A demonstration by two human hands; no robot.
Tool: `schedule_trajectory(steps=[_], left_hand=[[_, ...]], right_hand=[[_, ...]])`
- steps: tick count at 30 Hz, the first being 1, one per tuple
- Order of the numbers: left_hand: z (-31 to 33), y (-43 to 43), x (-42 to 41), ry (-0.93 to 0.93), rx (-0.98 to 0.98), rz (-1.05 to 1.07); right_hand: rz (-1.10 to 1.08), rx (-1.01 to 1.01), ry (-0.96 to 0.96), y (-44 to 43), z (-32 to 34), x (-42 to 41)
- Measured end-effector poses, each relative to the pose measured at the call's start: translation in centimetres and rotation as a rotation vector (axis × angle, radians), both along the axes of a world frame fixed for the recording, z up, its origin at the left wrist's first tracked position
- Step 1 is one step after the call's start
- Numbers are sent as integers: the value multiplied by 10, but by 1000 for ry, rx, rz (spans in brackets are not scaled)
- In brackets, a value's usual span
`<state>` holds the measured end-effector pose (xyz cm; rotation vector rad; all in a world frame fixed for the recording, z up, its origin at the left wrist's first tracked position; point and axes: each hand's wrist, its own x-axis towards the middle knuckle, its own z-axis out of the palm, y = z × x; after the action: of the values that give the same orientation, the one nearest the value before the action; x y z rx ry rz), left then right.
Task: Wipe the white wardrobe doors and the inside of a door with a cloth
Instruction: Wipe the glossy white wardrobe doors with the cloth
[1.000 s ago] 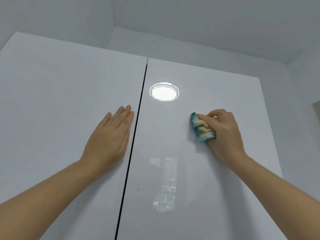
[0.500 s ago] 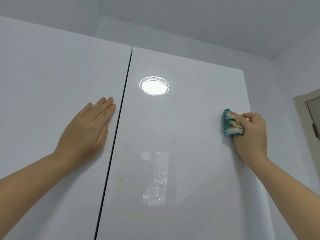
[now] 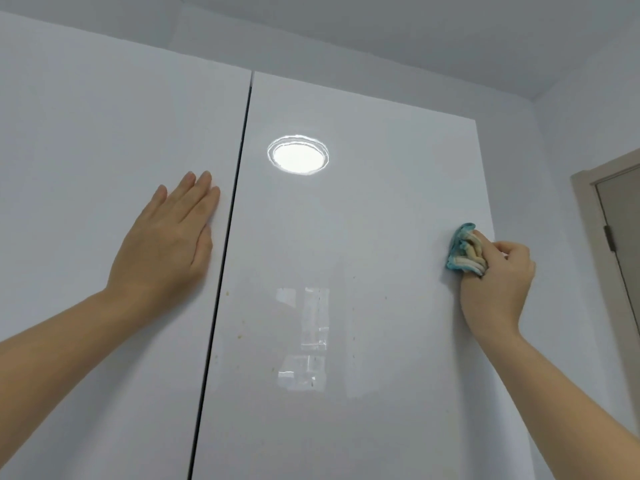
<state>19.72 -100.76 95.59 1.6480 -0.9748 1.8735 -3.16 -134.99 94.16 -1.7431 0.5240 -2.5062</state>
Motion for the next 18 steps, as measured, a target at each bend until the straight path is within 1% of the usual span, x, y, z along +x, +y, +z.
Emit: schedule_trajectory(steps=[4,10,18], left_hand=[[0,-1,-1,2,21,12],[1,1,0,-8,31,5],[2,3,-2,-11,38,-28]], right_hand=[[16,31,6,24,-3,11],[2,-13,69,68,-7,38],[23,-190,166,146,-12,89]])
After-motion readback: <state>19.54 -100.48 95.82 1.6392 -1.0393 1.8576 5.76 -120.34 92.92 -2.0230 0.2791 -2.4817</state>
